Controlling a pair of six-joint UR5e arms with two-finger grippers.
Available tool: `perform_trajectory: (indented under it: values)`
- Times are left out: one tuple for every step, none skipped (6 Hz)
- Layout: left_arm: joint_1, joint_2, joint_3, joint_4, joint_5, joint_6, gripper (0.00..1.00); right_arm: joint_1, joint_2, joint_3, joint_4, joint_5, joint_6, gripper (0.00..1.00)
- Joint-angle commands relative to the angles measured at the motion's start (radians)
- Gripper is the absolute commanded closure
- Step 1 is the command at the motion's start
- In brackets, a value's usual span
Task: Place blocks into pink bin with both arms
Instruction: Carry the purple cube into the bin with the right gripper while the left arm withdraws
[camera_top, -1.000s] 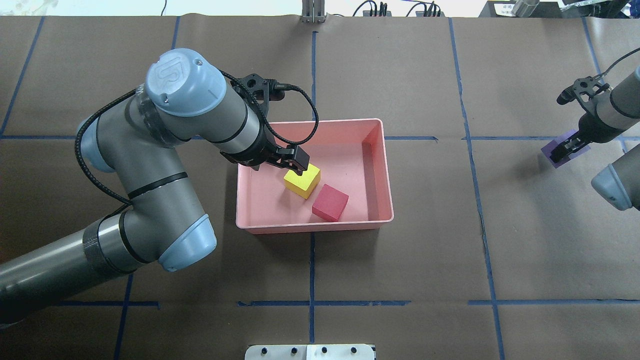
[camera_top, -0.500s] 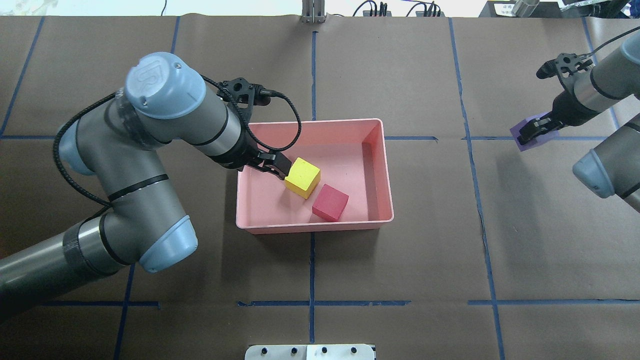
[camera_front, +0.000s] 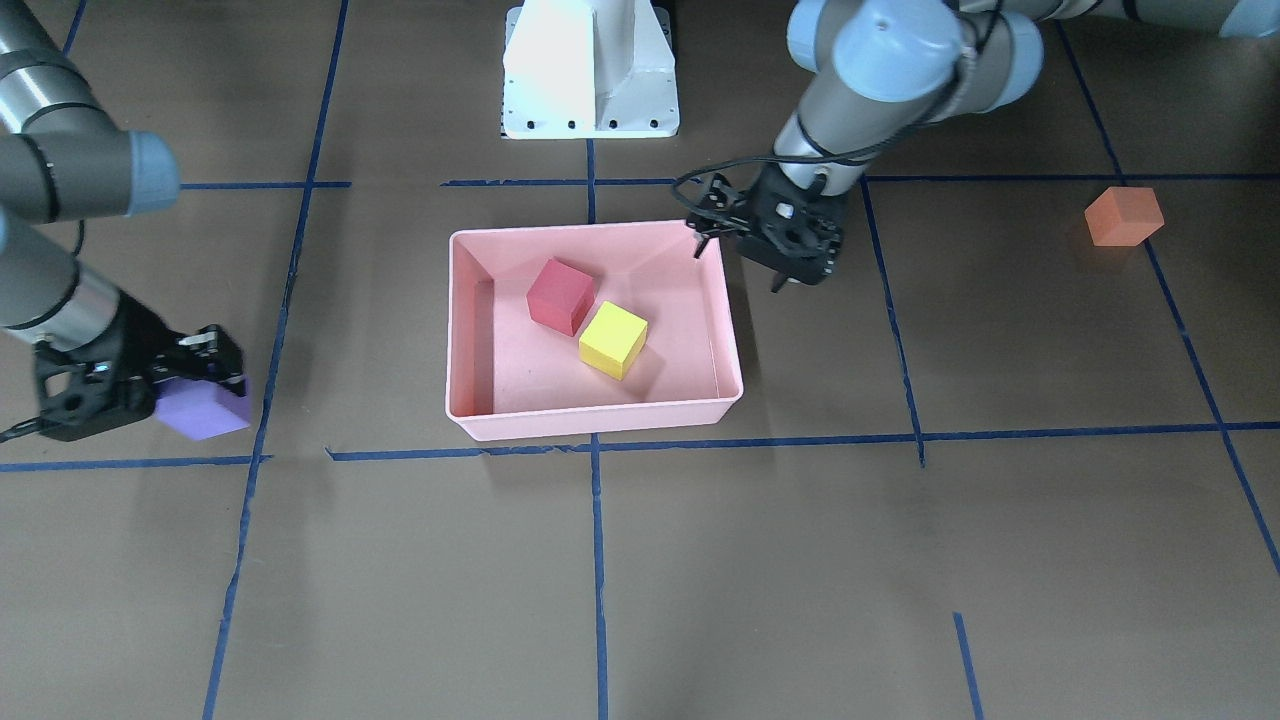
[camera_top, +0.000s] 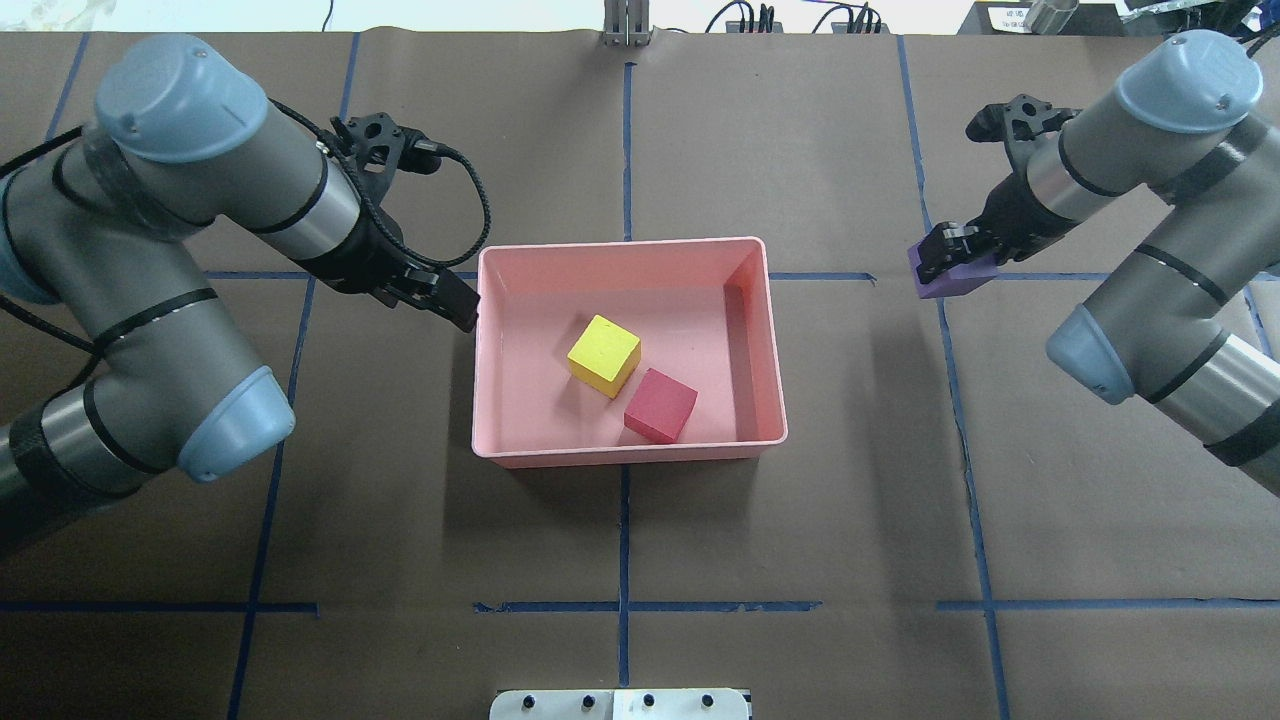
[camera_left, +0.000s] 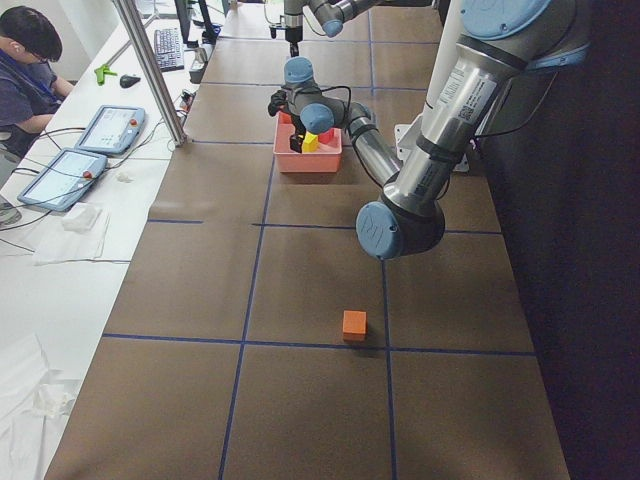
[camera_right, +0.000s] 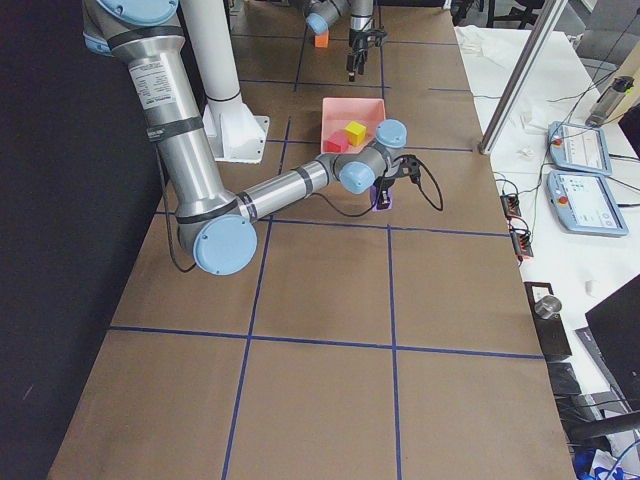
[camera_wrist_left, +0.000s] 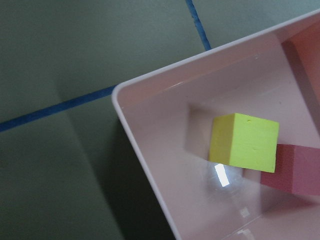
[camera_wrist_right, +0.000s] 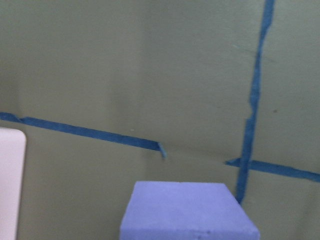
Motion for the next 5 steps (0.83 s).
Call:
perform_trajectory:
  values:
    - [-0.077,0.065,-0.003,0.0,-0.018,0.156,0.0,-0.086,0.131,0.027,-0.083,-0.057,0.218,0.66]
    - [-0.117,0.102,-0.012,0.0,-0.016,0.22,0.0,-0.141,0.185,0.129,-0.257,-0.108,0.254,0.66]
    - [-0.137,0.155,-0.017,-0.002,-0.018,0.312,0.0,-0.186,0.254,0.169,-0.391,-0.142,0.295,0.65]
    - [-0.161,0.214,-0.021,-0.002,-0.03,0.419,0.0,-0.284,0.308,0.157,-0.403,-0.26,0.408,0.62]
    - [-0.203,0.266,-0.023,-0.003,-0.057,0.446,0.0,-0.335,0.323,0.145,-0.403,-0.313,0.455,0.2]
